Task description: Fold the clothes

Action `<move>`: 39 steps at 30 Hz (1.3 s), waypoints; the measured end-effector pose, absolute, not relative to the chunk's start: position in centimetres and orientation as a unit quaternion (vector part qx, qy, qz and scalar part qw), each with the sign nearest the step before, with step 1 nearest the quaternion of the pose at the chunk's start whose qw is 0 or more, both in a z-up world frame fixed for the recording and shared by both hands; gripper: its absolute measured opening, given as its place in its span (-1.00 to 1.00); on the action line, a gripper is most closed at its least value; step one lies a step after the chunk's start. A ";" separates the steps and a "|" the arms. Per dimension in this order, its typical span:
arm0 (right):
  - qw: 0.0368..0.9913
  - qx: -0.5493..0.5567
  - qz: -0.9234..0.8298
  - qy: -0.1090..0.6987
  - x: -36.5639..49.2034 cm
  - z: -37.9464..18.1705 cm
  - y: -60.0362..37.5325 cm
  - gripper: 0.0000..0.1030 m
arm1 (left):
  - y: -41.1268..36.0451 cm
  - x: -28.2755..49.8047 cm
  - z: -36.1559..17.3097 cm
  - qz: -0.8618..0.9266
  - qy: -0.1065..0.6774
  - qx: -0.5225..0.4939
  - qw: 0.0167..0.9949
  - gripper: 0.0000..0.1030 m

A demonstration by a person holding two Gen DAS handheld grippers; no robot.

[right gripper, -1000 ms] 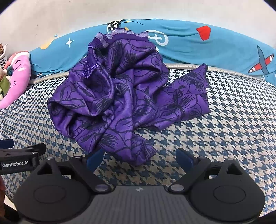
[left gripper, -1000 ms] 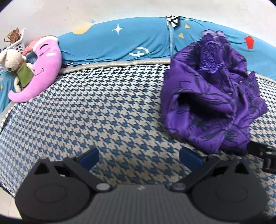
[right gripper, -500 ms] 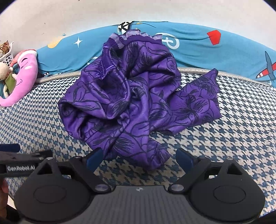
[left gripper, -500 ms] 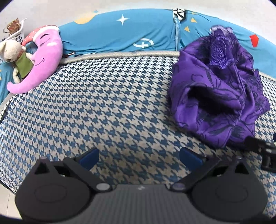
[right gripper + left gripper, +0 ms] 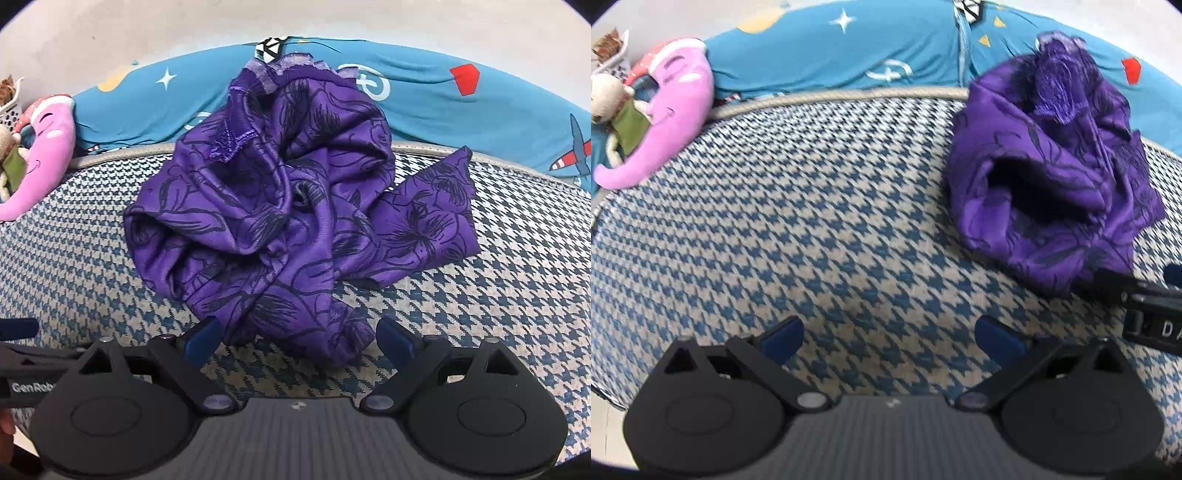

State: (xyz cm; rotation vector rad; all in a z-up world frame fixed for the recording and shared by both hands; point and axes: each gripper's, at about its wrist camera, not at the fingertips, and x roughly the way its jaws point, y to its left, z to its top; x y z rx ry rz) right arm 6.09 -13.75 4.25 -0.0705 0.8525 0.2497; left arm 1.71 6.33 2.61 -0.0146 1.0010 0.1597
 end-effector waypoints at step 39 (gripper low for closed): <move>0.920 -0.009 -0.013 0.393 6.7 6.5 -19.7 0.78 | 2.5 3.9 3.3 0.072 0.432 -0.007 0.899 1.00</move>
